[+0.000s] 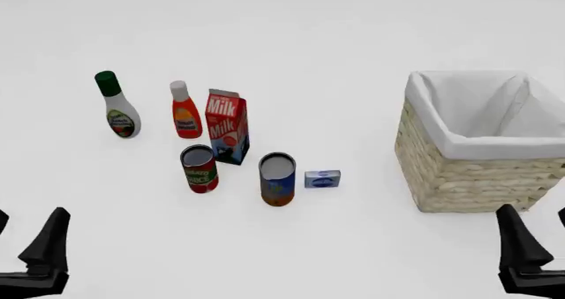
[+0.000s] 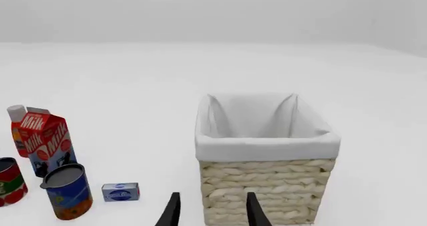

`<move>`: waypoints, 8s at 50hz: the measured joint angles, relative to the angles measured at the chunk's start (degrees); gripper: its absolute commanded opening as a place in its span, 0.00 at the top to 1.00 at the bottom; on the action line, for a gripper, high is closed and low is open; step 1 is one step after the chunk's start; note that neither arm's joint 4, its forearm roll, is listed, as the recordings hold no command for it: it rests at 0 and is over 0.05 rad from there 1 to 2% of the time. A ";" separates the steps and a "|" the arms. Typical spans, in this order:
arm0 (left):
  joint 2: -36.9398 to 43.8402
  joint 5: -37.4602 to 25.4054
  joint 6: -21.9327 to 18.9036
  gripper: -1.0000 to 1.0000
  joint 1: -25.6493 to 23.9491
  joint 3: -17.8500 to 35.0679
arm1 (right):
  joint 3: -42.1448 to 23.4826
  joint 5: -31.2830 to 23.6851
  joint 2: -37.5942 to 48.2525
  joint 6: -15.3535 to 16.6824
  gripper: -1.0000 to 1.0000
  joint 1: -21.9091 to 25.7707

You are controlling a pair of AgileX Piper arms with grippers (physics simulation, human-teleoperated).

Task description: Pick the salad dressing and place it in the basket.

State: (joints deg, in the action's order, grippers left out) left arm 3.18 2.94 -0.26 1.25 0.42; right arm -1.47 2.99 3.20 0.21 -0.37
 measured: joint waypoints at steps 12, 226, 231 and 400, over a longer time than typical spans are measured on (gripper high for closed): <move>-2.19 -3.12 0.41 0.00 -1.62 0.70 | 0.97 -2.67 -2.22 0.82 0.00 0.67; 109.20 -8.01 4.01 0.00 9.51 89.44 | 1.46 -5.45 -3.19 1.59 0.00 9.84; 109.75 -7.65 4.24 0.00 9.41 89.58 | 1.46 -5.44 -3.19 1.55 0.00 9.95; 67.38 -11.68 -1.50 1.00 -39.53 73.86 | 1.45 -5.65 -3.19 0.62 0.00 11.58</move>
State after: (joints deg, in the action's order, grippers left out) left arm 70.56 -8.74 -1.75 -38.29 74.29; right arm -0.02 -2.66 0.01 0.83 11.21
